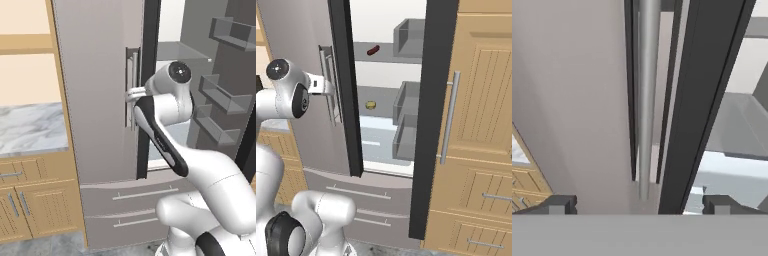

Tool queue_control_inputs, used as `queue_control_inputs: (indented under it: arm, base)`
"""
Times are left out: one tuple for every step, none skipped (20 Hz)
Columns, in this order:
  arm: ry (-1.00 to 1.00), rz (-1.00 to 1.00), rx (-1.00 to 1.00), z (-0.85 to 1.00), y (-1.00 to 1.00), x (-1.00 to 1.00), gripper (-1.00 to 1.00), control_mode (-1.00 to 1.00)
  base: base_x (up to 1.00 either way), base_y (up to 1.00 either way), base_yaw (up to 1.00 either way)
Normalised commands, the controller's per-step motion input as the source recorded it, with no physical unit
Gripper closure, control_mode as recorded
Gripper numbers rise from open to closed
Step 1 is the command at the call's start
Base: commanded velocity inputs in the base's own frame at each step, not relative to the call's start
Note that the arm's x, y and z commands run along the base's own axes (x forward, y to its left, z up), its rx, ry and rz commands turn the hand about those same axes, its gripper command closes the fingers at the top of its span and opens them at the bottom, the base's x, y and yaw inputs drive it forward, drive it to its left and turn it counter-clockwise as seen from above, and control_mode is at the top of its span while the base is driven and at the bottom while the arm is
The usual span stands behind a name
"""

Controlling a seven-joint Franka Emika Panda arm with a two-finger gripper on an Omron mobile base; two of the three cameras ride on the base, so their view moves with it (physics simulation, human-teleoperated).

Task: Retrieve the sausage and cheese from the fridge and place them on the cutting board on the counter.

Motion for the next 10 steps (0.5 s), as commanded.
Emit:
queue_control_inputs:
  arm:
    - [-0.07,0.00,0.00,0.00,0.03,0.41,-1.00,-1.00]
    - [-0.09,0.00,0.00,-0.01,0.00,0.37,-1.00,-1.00]
    - [-0.10,0.00,0.00,-0.02,0.00,0.31,-1.00,-1.00]
    - [-0.11,-0.01,0.00,-0.04,0.00,0.31,-1.00,-1.00]
    - [-0.11,-0.01,0.00,-0.05,0.00,0.35,-1.00,-1.00]
    - [-0.10,-0.01,0.00,-0.08,0.00,0.36,-1.00,-1.00]
    - [-0.14,-0.02,0.00,-0.10,0.00,0.36,-1.00,-1.00]
    - [-0.16,-0.02,0.00,-0.14,0.00,0.36,-1.00,-1.00]
    - [-0.14,-0.02,0.00,-0.16,0.00,0.34,-1.00,-1.00]
    - [-0.12,-0.02,0.00,-0.19,0.00,0.28,-1.00,-1.00]
  base:
    - [0.00,0.00,0.00]
    - [0.00,0.00,0.00]
    - [0.00,0.00,0.00]
    - [0.00,0.00,0.00]
    - [0.00,0.00,0.00]
    - [0.00,0.00,0.00]
    - [0.00,0.00,0.00]
    - [0.00,0.00,0.00]
    - [0.00,0.00,0.00]
    - [0.00,0.00,0.00]
